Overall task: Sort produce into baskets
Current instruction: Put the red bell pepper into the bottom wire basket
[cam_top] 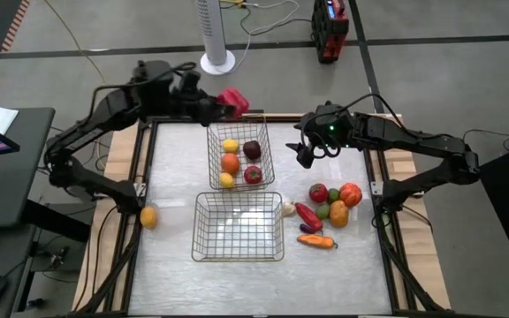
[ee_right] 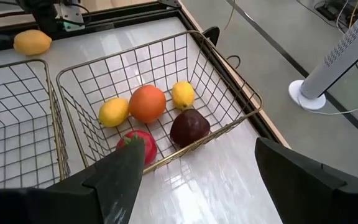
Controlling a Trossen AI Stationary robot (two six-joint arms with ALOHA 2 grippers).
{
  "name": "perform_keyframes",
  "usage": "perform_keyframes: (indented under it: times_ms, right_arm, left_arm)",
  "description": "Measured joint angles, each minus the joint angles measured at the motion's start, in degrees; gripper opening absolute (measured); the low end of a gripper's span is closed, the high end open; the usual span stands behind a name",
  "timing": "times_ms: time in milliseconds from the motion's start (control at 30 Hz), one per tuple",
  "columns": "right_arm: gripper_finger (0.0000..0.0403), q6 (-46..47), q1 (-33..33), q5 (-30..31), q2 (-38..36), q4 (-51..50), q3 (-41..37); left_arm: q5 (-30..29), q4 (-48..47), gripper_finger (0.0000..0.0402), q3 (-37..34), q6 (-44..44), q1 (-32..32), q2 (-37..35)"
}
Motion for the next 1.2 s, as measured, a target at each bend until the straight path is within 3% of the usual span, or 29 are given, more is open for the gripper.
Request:
perform_keyframes:
  times_ms: [367,567,667,967,1200]
  right_arm:
    - [0.0331,-0.1,0.0,0.0,0.0,0.4,0.0]
    - [0.0331,-2.7,-2.9,0.0,0.0,3.8,0.0]
    - [0.0331,-4.5,-5.2,-1.7,0.0,7.9,0.0]
    - [0.0331,-3.1,-9.7,-6.0,0.0,11.1,0.0]
    - [0.0331,-1.7,-9.8,-6.1,-0.6,-3.5,2.8]
  left_arm:
    - [4.8,6.7,0.0265,0.0,0.0,-2.0,0.0]
    - [16.7,8.8,0.0265,-0.1,3.5,-4.0,-0.6]
    - [19.5,9.0,0.0265,-0.1,3.5,-7.1,-2.2]
    - [10.8,6.8,0.0265,-0.1,4.7,-12.7,-6.8]
    - [9.4,-18.4,0.0265,-1.1,3.7,-15.9,-2.9]
